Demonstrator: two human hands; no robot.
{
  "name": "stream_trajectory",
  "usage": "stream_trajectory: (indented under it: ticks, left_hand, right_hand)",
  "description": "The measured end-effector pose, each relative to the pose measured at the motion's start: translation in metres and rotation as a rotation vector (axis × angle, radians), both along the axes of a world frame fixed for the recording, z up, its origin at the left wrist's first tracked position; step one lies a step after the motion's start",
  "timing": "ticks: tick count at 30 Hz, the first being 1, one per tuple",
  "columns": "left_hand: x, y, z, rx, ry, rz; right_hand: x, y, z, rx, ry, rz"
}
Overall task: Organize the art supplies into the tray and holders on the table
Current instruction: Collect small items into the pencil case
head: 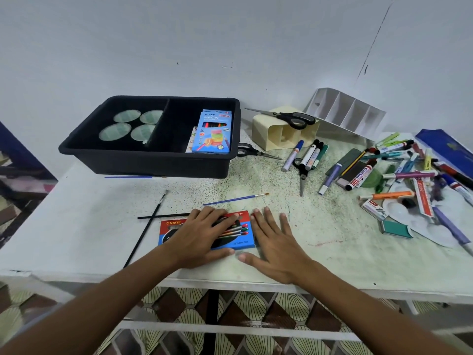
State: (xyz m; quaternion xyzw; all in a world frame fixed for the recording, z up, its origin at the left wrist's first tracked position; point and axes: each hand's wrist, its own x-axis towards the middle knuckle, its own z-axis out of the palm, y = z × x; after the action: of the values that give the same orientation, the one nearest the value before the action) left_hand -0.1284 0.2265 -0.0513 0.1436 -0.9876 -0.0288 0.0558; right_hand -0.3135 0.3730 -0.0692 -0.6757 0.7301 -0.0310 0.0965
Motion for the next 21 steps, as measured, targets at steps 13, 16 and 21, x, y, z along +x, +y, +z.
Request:
stream_trajectory:
  ticks: [13, 16, 21]
  left_hand:
    - [0.000, -0.005, -0.002, 0.069, 0.027, 0.028]
    - [0.001, -0.008, 0.003, 0.110, 0.035, 0.007]
    - [-0.005, -0.002, 0.014, 0.278, 0.226, 0.096]
  right_hand:
    - [-0.003, -0.006, 0.011, -0.133, -0.431, -0.138]
    - [-0.001, -0.006, 0.014, -0.232, -0.589, -0.255]
    - [0.013, -0.010, 0.034, -0.501, -1.375, -0.526]
